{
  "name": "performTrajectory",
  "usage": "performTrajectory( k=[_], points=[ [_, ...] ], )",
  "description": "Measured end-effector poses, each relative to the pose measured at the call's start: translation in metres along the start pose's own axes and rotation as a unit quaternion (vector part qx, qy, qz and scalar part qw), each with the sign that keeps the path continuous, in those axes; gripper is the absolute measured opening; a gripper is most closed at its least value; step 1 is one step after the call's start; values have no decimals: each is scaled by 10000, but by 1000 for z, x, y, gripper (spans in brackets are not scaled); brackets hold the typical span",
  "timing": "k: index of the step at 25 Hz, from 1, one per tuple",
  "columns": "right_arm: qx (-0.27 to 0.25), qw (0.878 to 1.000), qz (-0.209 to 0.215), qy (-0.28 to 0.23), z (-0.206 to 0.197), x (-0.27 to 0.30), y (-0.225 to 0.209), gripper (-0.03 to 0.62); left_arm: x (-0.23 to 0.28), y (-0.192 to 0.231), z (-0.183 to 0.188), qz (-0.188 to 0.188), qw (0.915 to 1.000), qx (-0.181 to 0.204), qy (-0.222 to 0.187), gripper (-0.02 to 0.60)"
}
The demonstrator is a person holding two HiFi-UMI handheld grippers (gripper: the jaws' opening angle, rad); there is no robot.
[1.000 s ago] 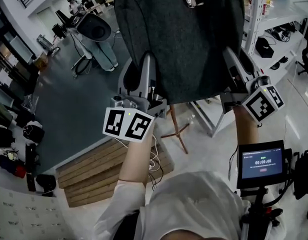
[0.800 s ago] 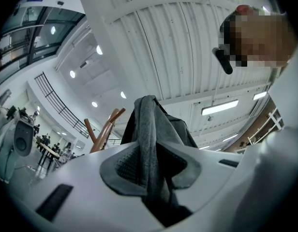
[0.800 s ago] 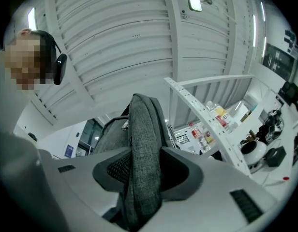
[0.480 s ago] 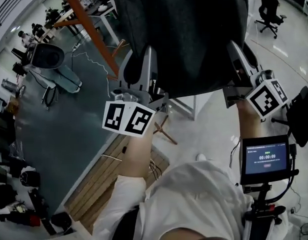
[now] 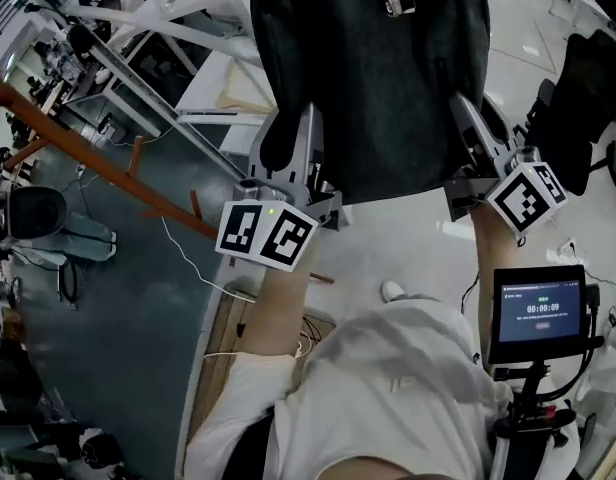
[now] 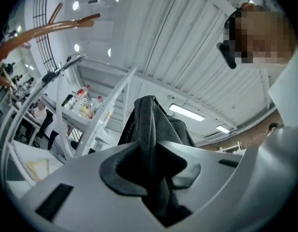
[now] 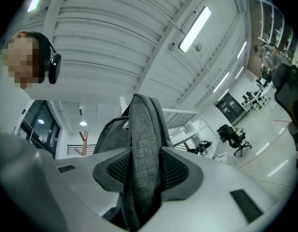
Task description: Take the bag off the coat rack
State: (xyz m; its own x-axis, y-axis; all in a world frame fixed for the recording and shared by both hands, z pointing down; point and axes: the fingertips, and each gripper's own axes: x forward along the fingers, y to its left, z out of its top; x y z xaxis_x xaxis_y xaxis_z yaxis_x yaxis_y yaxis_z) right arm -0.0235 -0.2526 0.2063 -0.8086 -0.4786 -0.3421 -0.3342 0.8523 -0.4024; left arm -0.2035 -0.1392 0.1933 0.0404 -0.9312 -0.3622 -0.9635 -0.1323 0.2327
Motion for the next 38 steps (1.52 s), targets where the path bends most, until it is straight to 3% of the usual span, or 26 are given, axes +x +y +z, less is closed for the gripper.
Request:
performTrajectory(
  k=[10,16,24,38],
  points=[
    [102,9921,-1246,88,-30,-63,-87,170,45,-16,-108,-563,9925,-638,872,97],
    [239,9851,-1692,190,-48,-94,-111,169,48,-26,-150,-701,9859,-838,1266,97],
    [353,9815,-1846,360,-69,-112,-123,161,36,-30,-176,-579,9813,-975,1556,95],
    [586,9806,-1798,515,-87,-115,-121,158,21,-24,-181,-431,9788,-1031,1719,94]
  ],
)
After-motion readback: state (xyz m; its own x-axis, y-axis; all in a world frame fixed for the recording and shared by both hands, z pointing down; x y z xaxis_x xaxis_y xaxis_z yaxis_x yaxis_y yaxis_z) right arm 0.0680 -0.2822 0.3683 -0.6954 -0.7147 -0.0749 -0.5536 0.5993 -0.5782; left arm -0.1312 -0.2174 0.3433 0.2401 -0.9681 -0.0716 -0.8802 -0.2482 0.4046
